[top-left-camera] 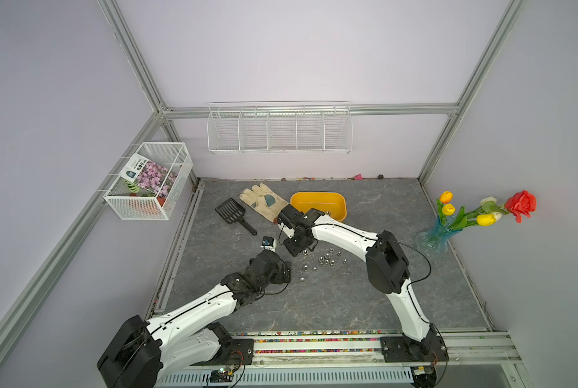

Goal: Put the nuts on the desktop into the storage box
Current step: Pick up the nut from the center of the board.

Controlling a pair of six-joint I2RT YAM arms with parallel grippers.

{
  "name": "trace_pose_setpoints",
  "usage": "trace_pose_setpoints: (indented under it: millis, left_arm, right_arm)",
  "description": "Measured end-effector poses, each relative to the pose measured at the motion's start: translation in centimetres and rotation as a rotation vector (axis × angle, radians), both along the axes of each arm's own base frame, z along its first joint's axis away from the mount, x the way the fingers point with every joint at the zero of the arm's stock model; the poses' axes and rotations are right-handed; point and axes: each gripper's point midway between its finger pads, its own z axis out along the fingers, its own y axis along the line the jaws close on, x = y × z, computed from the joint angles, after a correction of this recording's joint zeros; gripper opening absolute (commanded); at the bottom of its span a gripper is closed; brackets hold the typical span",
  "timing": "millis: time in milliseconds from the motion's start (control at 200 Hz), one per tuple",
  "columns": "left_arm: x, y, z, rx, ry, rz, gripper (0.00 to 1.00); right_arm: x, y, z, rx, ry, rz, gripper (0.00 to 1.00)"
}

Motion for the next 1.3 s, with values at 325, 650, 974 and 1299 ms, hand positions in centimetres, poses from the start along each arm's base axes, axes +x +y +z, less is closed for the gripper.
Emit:
trace_pose_setpoints:
  millis: [325,650,974,1299]
  left_arm:
    - [-1.0,0.0,-1.4,-0.017,0.062,0.013,0.99]
    - [-1.4,0.3,-2.0,-0.014,0.082,0.024,1.00]
    - [-1.4,0.2,-2.0,-0.014,0.082,0.023,1.00]
    - [-1.4,0.1,-2.0,-0.015,0.082,0.020,0.99]
  right_arm:
    - [0.0,0.0,-0.7,-0.003,0.004,-0.003,0.44]
    - [-0.2,-0.3,-4.1,-0.054,0.047,-0.004,0.41]
    - [-0.1,-0.2,-4.1,-0.055,0.043,-0.008,0.29]
    - [0.1,-0.3,-4.0,-0.058,0.034,-0.019,0.11]
